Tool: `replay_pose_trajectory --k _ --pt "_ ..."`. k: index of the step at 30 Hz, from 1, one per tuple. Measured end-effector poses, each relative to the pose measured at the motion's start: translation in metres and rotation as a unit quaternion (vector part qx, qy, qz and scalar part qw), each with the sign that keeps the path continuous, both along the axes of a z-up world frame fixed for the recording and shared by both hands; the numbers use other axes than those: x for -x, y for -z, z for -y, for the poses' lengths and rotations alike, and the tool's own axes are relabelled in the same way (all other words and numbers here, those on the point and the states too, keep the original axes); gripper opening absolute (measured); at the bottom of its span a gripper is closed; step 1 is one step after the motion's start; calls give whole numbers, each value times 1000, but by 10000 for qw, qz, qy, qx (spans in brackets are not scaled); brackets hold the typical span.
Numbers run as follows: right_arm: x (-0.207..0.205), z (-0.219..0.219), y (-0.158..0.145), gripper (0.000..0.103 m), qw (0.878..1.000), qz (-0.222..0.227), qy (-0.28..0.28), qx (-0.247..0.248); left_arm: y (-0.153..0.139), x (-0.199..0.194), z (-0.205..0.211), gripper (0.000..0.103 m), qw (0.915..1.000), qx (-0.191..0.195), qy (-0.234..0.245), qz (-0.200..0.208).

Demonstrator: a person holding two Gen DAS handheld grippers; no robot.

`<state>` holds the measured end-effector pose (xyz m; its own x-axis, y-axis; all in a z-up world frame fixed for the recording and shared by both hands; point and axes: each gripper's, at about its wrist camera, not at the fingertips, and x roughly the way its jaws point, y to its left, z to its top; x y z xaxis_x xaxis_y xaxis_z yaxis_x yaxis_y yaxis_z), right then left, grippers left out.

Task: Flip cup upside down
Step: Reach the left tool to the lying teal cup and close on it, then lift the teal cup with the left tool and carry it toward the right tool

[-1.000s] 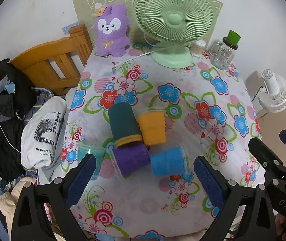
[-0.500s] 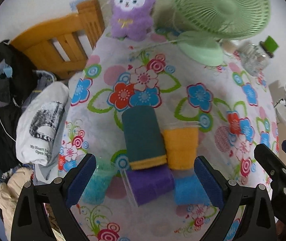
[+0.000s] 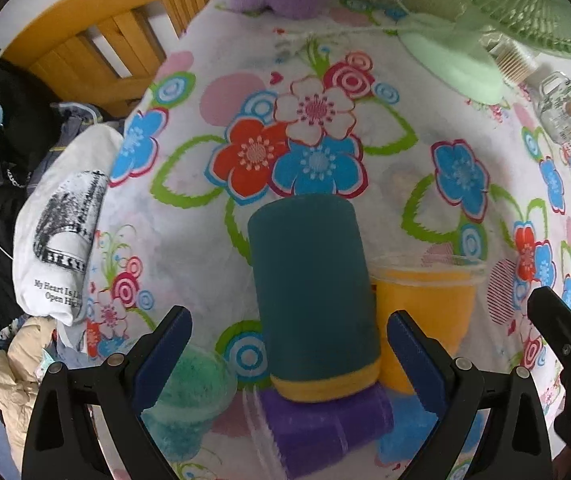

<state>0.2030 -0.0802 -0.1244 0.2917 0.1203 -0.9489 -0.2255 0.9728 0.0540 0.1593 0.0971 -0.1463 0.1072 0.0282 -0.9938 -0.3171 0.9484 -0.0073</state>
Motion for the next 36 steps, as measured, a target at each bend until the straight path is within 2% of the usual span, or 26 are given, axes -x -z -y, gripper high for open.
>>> replay_pose_trajectory --k 5,8,11,13,17,19,22,27,35,36 --pt "-5 -7 12 100 9999 -111 -40 78 20 -6 0 96 9996 221 4 -196" --pt "-7 -10 17 100 9998 -163 -66 114 26 -9 2 92 9995 228 31 -236" --pt "-8 -11 21 100 9997 -196 -77 144 35 -10 4 84 9992 279 13 -298" --pt "-8 -12 24 100 9996 -226 -74 162 45 -9 3 78 9979 498 -56 -415" --pt "-7 -12 28 100 9994 -287 -72 186 44 -7 9 72 9993 264 15 -259" --pt "-6 -11 29 100 9994 -299 -62 176 43 -5 10 72 9994 296 54 -166" --pt "-4 -10 28 100 9994 -295 -67 185 36 -3 11 71 9997 219 116 -53" --pt "1 -8 21 100 9995 -257 -82 133 3 -4 16 71 9996 162 152 161" --pt "10 -1 -8 100 10000 -32 -63 -60 -34 4 27 71 9988 46 224 436" --pt "12 1 -13 100 9999 2 -61 -93 -36 6 19 71 9987 52 240 456"
